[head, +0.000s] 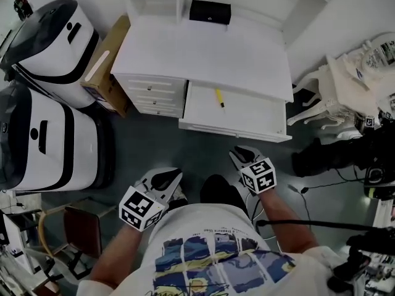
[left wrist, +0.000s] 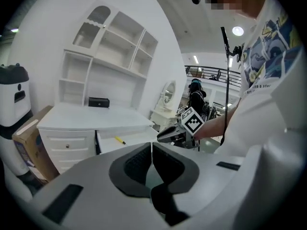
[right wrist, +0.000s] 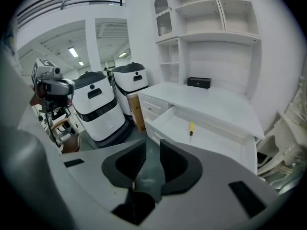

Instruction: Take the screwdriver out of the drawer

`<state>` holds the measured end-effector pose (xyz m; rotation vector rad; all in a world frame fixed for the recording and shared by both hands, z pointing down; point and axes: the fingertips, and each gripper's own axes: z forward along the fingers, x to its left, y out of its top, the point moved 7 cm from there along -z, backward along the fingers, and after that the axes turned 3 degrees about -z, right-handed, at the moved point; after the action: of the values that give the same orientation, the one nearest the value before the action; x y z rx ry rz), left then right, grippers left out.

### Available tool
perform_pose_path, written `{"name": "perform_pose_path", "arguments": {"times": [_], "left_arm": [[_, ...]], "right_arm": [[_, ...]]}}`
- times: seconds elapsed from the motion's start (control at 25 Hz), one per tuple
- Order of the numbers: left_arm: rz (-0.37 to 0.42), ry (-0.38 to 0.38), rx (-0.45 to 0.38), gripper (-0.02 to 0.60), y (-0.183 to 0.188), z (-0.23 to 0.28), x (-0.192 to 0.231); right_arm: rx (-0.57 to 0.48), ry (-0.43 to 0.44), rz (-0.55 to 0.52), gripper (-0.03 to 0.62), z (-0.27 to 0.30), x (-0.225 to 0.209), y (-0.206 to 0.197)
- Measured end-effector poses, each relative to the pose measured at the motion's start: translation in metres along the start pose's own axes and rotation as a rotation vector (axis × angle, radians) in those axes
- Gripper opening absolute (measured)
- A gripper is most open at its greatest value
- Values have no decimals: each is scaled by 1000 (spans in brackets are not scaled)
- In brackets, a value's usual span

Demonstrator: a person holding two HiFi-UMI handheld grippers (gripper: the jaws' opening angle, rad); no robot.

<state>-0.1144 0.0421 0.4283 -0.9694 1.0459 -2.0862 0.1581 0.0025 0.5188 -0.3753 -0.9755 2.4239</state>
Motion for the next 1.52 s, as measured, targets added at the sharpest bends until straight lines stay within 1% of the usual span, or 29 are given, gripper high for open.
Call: {"name": "perform_pose_path", "arguments": {"times": [0.2,0.32,0.48,0.68,0.8,0.96,1.24,1.4,1.52], "left_arm": [[-31,27,8,14,11,16,24],[-44,64,18,14,27,26,40],[-60,118,29,14,52,43,59],[-64,165,49,14,79,70,77],[-89,191,62,14,88,81,81],[-118,224,81,14,92,92,85],[-160,275,112,14,93,100,98],[-173,293,120,14,94,99,102],[-179,296,121,14,96,101,106]], "right_arm": [[32,-46,-5,109,46,-54,14],[57,-56,-9,110,83,-89,25],[116,-37,-1,126,139,-132,33],[195,-16,20,139,200,-173,27],[252,9,24,149,230,-183,16],[297,36,36,157,263,-189,7],[336,-27,35,173,302,-197,7],[327,-13,42,172,317,-196,0],[348,-23,45,157,321,-199,-2]]}}
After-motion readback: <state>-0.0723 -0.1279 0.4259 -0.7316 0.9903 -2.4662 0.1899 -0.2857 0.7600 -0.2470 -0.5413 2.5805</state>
